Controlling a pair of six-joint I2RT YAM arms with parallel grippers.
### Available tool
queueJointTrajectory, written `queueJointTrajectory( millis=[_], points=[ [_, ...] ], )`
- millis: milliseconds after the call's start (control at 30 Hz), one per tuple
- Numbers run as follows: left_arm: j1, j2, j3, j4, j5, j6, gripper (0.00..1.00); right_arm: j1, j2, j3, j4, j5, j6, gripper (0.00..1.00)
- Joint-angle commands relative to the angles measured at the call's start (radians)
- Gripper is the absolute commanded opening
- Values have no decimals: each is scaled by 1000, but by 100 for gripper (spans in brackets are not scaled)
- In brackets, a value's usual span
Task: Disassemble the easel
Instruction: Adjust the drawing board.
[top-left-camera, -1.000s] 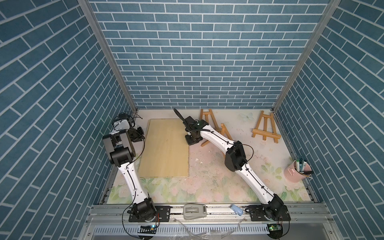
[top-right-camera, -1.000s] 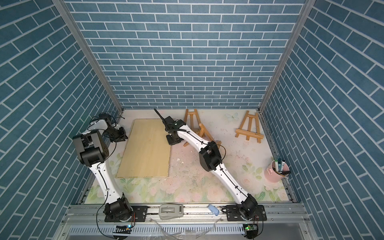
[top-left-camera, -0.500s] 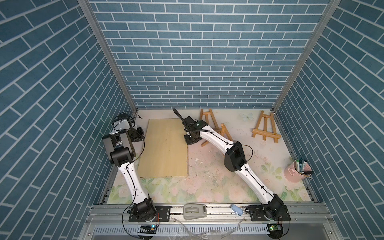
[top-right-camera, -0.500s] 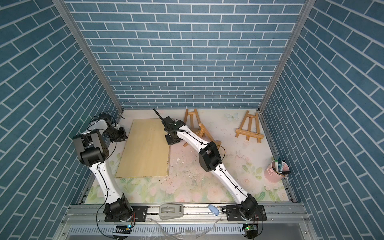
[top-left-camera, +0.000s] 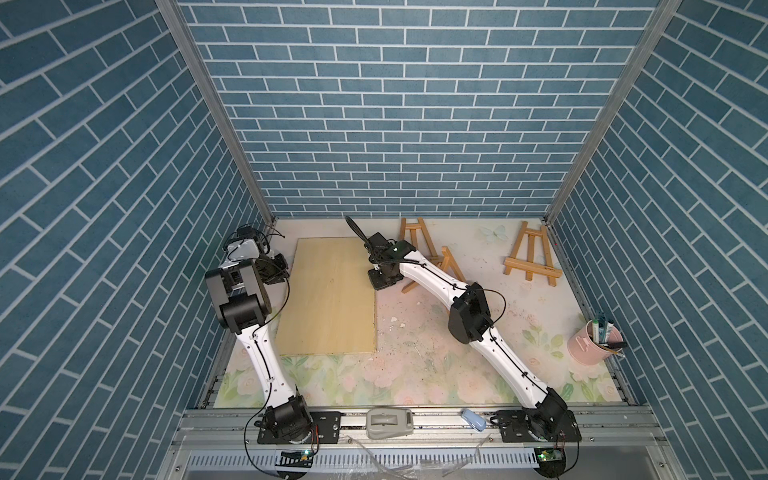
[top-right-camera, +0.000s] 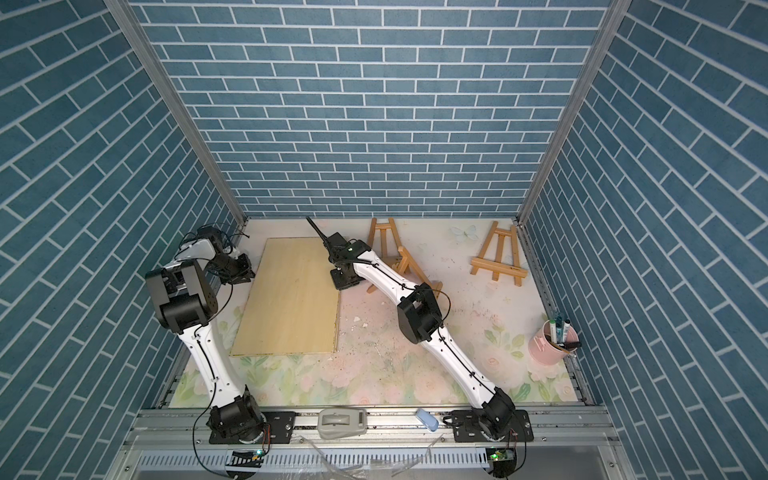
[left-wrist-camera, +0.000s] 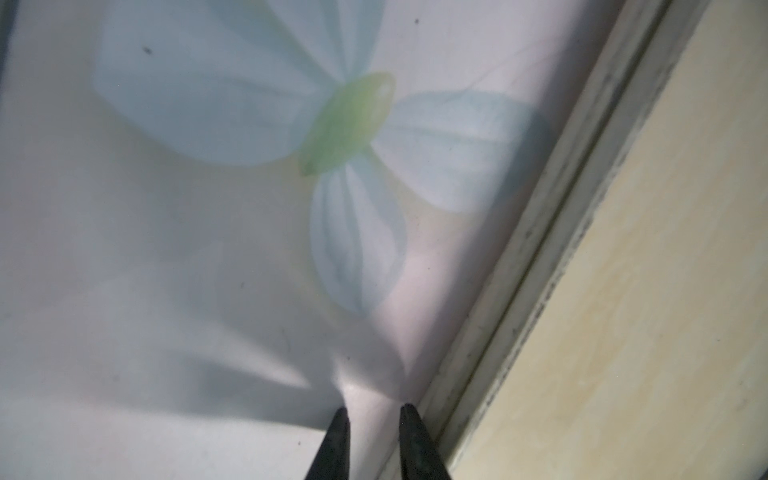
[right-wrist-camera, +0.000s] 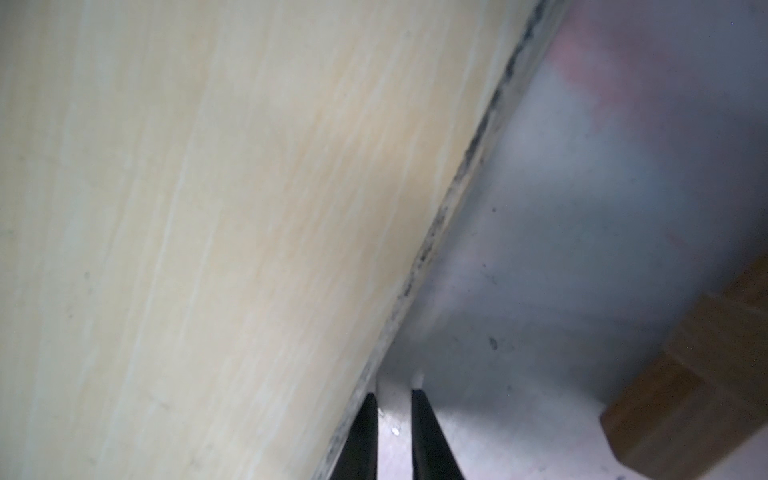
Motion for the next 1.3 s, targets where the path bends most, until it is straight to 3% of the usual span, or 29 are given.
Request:
queueJointTrajectory(
  millis=[0, 233, 433, 800, 1000, 1267],
  points=[
    [-34, -7, -31, -59, 54, 1, 25, 15, 17, 30, 32, -26, 32, 18],
    [-18, -47, -24, -81, 17, 10, 26, 9, -92, -167, 4, 45, 4, 19],
    [30, -131, -76, -101, -22, 30, 27, 9, -240, -427, 59, 99, -22, 21],
    [63, -333, -334, -119, -144, 67, 26, 59, -551, -892, 185, -24, -120, 20],
    [90, -391, -456, -92, -184, 77, 25, 106, -637, -1027, 239, -75, -171, 20],
    [110, -407, -530, -88, -197, 95, 24, 161, -620, -1065, 296, -102, -196, 19]
  ],
)
